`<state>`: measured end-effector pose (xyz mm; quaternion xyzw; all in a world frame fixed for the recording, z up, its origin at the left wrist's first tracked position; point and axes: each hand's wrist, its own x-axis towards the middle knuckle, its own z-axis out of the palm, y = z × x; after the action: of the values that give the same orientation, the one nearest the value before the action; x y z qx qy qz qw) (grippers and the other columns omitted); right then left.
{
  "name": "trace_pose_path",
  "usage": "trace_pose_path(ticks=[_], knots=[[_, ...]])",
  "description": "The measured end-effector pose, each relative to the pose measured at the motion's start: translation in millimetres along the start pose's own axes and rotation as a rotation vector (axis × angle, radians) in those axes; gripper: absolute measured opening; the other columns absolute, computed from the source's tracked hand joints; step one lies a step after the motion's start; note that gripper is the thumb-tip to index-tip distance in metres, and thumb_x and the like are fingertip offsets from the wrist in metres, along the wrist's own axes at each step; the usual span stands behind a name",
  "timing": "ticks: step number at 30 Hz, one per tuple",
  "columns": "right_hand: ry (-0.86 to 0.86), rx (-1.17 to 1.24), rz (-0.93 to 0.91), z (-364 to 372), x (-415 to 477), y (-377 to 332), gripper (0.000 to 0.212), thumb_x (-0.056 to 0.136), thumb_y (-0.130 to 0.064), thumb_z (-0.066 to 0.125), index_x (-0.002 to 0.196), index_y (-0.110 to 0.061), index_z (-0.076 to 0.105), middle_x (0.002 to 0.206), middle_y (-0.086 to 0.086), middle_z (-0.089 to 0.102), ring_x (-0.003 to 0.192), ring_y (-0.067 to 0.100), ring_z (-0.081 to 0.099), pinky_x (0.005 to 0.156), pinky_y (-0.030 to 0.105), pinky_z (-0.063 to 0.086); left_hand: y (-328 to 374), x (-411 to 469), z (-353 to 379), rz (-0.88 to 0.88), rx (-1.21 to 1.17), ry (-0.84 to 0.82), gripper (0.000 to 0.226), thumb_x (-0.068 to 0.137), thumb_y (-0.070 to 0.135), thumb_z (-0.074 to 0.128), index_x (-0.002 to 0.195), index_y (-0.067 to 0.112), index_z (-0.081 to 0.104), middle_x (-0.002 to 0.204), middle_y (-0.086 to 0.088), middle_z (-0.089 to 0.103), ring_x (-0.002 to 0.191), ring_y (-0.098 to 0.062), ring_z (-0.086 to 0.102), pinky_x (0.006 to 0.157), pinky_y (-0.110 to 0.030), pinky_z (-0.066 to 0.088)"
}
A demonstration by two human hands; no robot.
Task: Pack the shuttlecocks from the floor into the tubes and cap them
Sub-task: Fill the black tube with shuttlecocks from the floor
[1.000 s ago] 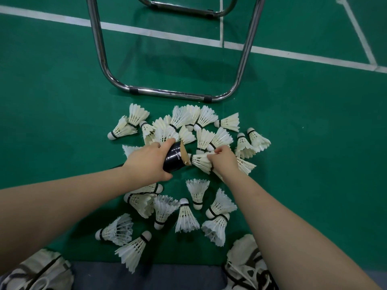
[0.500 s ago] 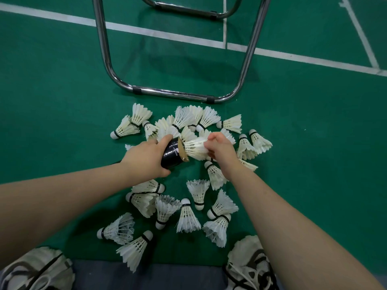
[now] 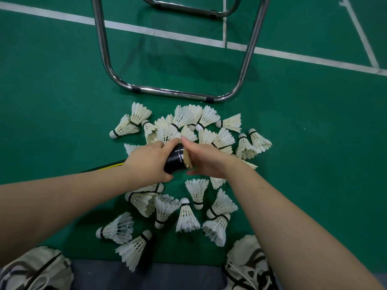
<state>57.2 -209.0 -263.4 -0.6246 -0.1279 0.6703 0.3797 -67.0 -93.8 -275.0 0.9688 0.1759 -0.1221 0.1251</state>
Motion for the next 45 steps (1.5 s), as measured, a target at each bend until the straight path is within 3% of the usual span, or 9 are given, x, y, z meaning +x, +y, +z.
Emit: trace_pose_path(ticks=[7, 12, 18, 20, 23, 25, 32, 38, 45], knots=[[-0.074, 0.036, 0.034, 14, 4, 15, 0.052, 0.089, -0.062, 0.038, 0.118, -0.021, 0.052, 0.111, 0.003, 0.062, 0.113, 0.018, 0.056, 0.106, 0.038, 0.040, 4, -10, 7, 0.043, 0.042, -0.043, 0.085, 0.071, 0.051, 0.066, 0.139, 0.027, 0.021, 0.097, 0.003, 0.048, 0.086, -0.017, 0.051, 0.068, -0.033, 0.049], [0.411, 0.266, 0.010, 24, 20, 20, 0.053, 0.088, -0.061, 0.040, 0.100, -0.013, 0.060, 0.107, 0.012, 0.065, 0.100, 0.027, 0.064, 0.092, 0.043, 0.052, 1, 3, 7, 0.080, 0.091, -0.020, 0.089, 0.072, 0.048, 0.066, 0.142, 0.031, 0.013, 0.105, -0.001, 0.053, 0.092, -0.020, 0.055, 0.064, -0.031, 0.046], [0.782, -0.370, 0.032, -13, -5, 44, 0.029, 0.092, -0.034, 0.040, 0.071, -0.018, 0.053, 0.076, 0.001, 0.058, 0.069, 0.018, 0.053, 0.057, 0.027, 0.035, 10, 8, 12, 0.081, 0.080, -0.041, 0.094, 0.073, 0.050, 0.067, 0.144, 0.031, 0.009, 0.115, -0.002, 0.051, 0.099, -0.021, 0.053, 0.067, -0.031, 0.048], [0.803, -0.554, 0.192, -24, -16, 56, 0.019, 0.087, -0.034, 0.045, 0.090, -0.016, 0.052, 0.087, 0.003, 0.058, 0.078, 0.022, 0.055, 0.061, 0.028, 0.037, 12, 7, 15, 0.084, 0.071, -0.048, 0.094, 0.073, 0.051, 0.067, 0.144, 0.031, 0.009, 0.113, -0.002, 0.051, 0.098, -0.020, 0.053, 0.070, -0.034, 0.052], [0.843, -0.602, 0.349, -30, -26, 70, 0.057, 0.087, -0.040, 0.048, 0.134, -0.015, 0.029, 0.114, 0.007, 0.059, 0.099, 0.027, 0.057, 0.073, 0.032, 0.043, 12, 7, 16, 0.080, 0.083, -0.055, 0.093, 0.074, 0.052, 0.066, 0.144, 0.031, 0.008, 0.111, -0.001, 0.051, 0.097, -0.020, 0.053, 0.070, -0.035, 0.053], [0.820, -0.516, 0.388, -31, -25, 78, 0.068, 0.088, -0.045, 0.050, 0.139, -0.011, 0.023, 0.122, 0.009, 0.055, 0.104, 0.028, 0.056, 0.074, 0.032, 0.042, 12, 8, 15, 0.080, 0.098, -0.054, 0.094, 0.074, 0.051, 0.066, 0.145, 0.030, 0.008, 0.113, -0.002, 0.052, 0.098, -0.020, 0.053, 0.069, -0.033, 0.050], [0.724, -0.210, 0.385, -33, -7, 88, 0.066, 0.086, -0.056, 0.048, 0.128, -0.006, 0.048, 0.125, 0.012, 0.056, 0.110, 0.030, 0.054, 0.090, 0.032, 0.043, 19, 8, 17, 0.082, 0.089, -0.058, 0.094, 0.074, 0.052, 0.066, 0.145, 0.030, 0.008, 0.116, -0.002, 0.050, 0.101, -0.020, 0.052, 0.072, -0.034, 0.052], [0.824, 0.082, 0.079, -30, 0, 89, 0.033, 0.088, -0.023, 0.058, 0.119, -0.013, 0.060, 0.118, 0.007, 0.063, 0.100, 0.023, 0.057, 0.086, 0.029, 0.045, 16, 8, 21, 0.086, 0.100, -0.062, 0.096, 0.074, 0.053, 0.066, 0.146, 0.030, 0.006, 0.116, -0.002, 0.051, 0.102, -0.020, 0.052, 0.074, -0.034, 0.052], [0.828, 0.279, -0.171, -29, -5, 83, 0.018, 0.091, -0.019, 0.056, 0.108, -0.014, 0.063, 0.097, -0.001, 0.060, 0.094, 0.018, 0.053, 0.076, 0.022, 0.038, 11, 15, 19, 0.062, 0.086, -0.036, 0.094, 0.074, 0.050, 0.067, 0.145, 0.029, 0.010, 0.116, -0.003, 0.051, 0.099, -0.021, 0.054, 0.069, -0.031, 0.048]])
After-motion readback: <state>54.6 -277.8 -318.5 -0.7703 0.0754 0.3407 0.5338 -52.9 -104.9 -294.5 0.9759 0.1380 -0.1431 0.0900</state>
